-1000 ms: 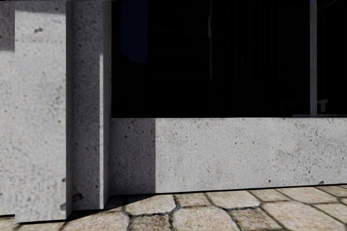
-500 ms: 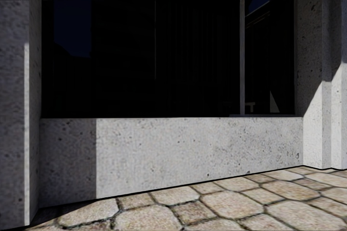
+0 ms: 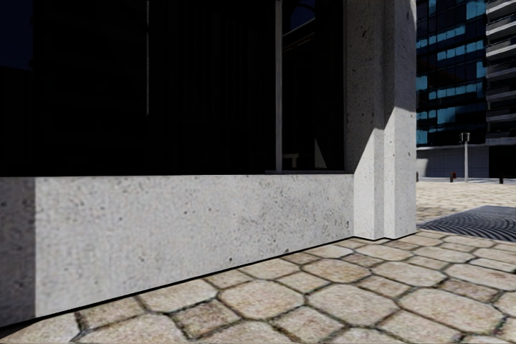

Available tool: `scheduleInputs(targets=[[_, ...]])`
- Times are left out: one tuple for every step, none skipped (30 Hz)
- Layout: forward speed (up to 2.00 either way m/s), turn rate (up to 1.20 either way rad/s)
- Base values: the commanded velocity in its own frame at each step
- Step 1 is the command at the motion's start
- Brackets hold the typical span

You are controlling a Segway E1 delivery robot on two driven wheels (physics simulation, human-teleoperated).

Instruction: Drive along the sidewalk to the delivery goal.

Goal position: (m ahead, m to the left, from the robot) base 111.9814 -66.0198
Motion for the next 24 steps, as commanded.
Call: scheduleInputs(targets=[[0.0,-0.63],[0.0,-0.63],[0.15,-0.63],[0.22,-0.63],[0.23,-0.63],[0.23,-0.63],[0.24,-0.63],[0.24,-0.63],[0.31,-0.63],[0.31,-0.63],[0.43,-0.63],[0.47,-0.63],[0.47,-0.63],[0.49,-0.63],[0.51,-0.63],[0.61,-0.63],[0.61,-0.63],[0.69,-0.63],[0.74,-0.63],[0.76,-0.63],[0.76,-0.63],[0.77,-0.63],[0.77,-0.63],[0.77,-0.63]])
